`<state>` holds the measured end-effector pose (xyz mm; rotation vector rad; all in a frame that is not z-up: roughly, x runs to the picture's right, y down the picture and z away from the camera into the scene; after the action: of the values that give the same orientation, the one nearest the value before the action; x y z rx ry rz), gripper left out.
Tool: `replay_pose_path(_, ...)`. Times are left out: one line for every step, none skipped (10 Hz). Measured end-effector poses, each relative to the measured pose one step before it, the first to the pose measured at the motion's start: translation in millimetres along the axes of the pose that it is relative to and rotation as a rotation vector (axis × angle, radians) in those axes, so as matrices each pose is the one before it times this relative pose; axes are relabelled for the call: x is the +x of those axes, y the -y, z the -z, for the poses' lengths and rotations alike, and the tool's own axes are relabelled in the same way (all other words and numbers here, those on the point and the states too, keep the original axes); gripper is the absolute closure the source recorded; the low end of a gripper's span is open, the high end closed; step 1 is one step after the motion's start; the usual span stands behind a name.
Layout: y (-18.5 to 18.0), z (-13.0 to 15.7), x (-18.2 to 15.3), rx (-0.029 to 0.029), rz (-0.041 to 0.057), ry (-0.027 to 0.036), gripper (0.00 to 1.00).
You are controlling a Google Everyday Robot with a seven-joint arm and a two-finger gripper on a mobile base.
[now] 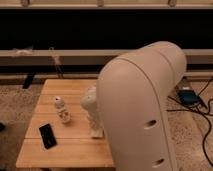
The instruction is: Wipe the white sponge on the table
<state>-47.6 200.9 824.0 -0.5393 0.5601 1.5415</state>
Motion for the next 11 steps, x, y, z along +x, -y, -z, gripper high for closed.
replay_pose_path(-2.78,-3.63,-11.70,-0.00449,0.00615,0.00337,1.00)
replay_pose_path(-8.32,-3.05,-7.92,-0.00419,0.01407,0.00168,1.00)
replay_pose_path(-12.33,-2.48,-4.12,-0.00571,0.02066,-0.00064,1.00)
replay_pose_path(-12.48,-0.88,0.06,-0.00820,0.02072,-0.00021,1.00)
replay_pose_path(-17.76,-1.66,4.43,-0.01012,0.03278,-0.00241,1.00)
replay_pose_path(-18.53,-1.64,8.85,-0.01090,0.03658,-0.00595,1.00)
replay_pose_path(-21.45,-1.49,13.13,-0.01220,0.03884,-0.00765,1.00)
replay_pose_path(-18.19,-1.11,11.73,-0.01183,0.03302,-0.00913,1.00)
replay_pose_path(-14.46,-1.42,10.64,-0.00823,0.03039,-0.01068,1.00)
replay_pose_path(-10.64,-2.00,11.12,-0.00681,0.02071,-0.01447,1.00)
replay_pose_path(-3.67,-1.14,10.10,-0.00127,0.00097,-0.01153,1.00)
